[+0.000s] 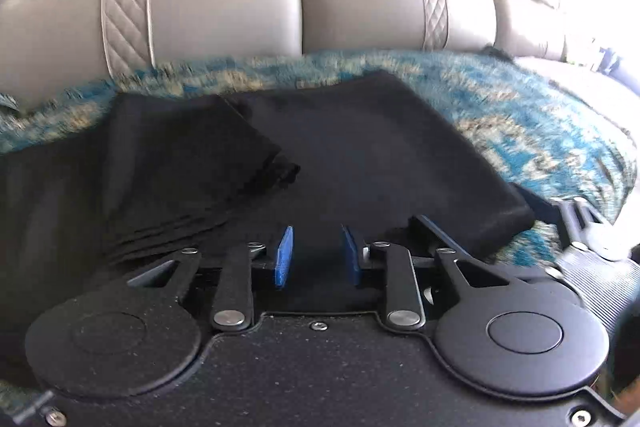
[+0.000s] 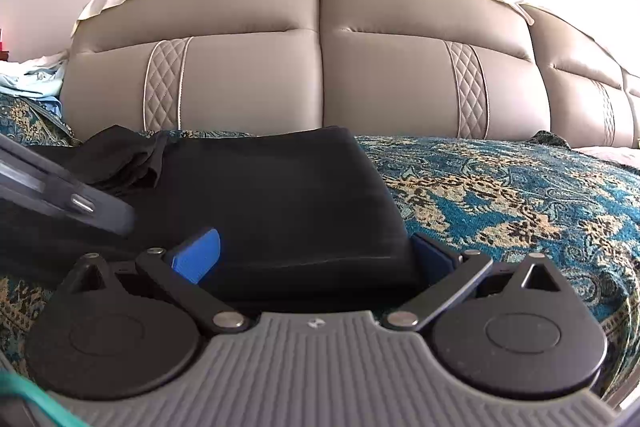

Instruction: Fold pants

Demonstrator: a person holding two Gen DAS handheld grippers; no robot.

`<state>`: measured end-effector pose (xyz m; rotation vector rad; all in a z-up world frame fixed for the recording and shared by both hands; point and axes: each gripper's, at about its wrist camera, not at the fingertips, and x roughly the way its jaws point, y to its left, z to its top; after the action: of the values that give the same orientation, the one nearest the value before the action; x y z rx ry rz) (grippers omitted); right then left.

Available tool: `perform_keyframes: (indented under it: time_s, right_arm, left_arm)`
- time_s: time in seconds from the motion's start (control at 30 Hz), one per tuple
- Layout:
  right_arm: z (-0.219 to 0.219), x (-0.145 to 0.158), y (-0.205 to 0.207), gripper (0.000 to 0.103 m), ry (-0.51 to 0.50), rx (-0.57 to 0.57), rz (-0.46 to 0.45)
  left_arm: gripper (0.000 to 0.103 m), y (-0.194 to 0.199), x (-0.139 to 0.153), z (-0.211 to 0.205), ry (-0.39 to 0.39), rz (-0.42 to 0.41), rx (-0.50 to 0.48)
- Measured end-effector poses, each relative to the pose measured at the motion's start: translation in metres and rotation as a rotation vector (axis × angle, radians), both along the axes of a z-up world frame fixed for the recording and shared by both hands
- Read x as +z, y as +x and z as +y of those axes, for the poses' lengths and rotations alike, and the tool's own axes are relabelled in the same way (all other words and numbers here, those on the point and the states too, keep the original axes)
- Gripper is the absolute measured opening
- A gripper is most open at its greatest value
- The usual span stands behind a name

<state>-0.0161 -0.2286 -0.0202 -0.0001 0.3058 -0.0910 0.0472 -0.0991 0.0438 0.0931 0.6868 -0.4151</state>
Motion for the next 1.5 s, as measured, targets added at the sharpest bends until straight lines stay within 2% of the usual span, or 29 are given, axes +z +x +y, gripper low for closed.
perform_keyframes:
  time_s: [0.07, 0.2, 0.33, 0.5, 0.57, 0.63, 0.73, 0.87, 1.03, 1.23, 1.33, 1.5]
  right_arm:
    - [0.0, 0.0, 0.0, 0.103, 0.002, 0.0, -0.002]
    - [-0.001, -0.002, -0.001, 0.103, 0.003, 0.003, -0.008]
    - [-0.001, -0.002, -0.001, 0.103, 0.004, 0.002, -0.006]
    - [0.0, -0.001, 0.0, 0.103, 0.01, -0.005, 0.001]
    - [0.0, 0.0, 0.001, 0.103, 0.012, -0.008, 0.003]
    - [0.0, 0.0, 0.001, 0.103, 0.013, -0.01, 0.006]
    - [0.0, 0.001, 0.002, 0.103, 0.014, -0.015, 0.009]
    - [0.002, 0.001, 0.002, 0.103, 0.011, -0.018, 0.011]
    - [0.001, 0.003, 0.002, 0.103, 0.006, -0.007, 0.022]
    - [-0.001, 0.014, 0.004, 0.103, 0.032, 0.005, 0.067]
    - [-0.001, 0.018, 0.0, 0.103, 0.036, 0.011, 0.077]
    - [0.002, 0.023, -0.005, 0.103, 0.027, 0.01, 0.093]
  left_arm:
    - [0.027, 0.011, 0.0, -0.004, 0.027, -0.053, 0.016]
    - [0.027, 0.038, 0.005, 0.01, 0.08, -0.066, 0.094]
    - [0.028, 0.069, 0.006, 0.05, 0.125, -0.072, 0.258]
    - [0.029, 0.101, 0.01, 0.113, 0.101, -0.049, 0.472]
    - [0.028, 0.106, 0.014, 0.129, 0.124, -0.054, 0.552]
    - [0.03, 0.104, 0.022, 0.14, 0.118, -0.07, 0.592]
    - [0.039, 0.093, 0.033, 0.14, 0.088, -0.094, 0.548]
    - [0.045, 0.075, 0.035, 0.115, 0.127, -0.119, 0.456]
    - [0.049, 0.054, 0.026, 0.087, 0.148, -0.101, 0.387]
    - [0.054, 0.024, 0.015, 0.08, 0.125, -0.072, 0.381]
    - [0.055, 0.015, 0.008, 0.087, 0.113, -0.056, 0.392]
    - [0.063, -0.001, 0.0, 0.102, 0.071, -0.035, 0.413]
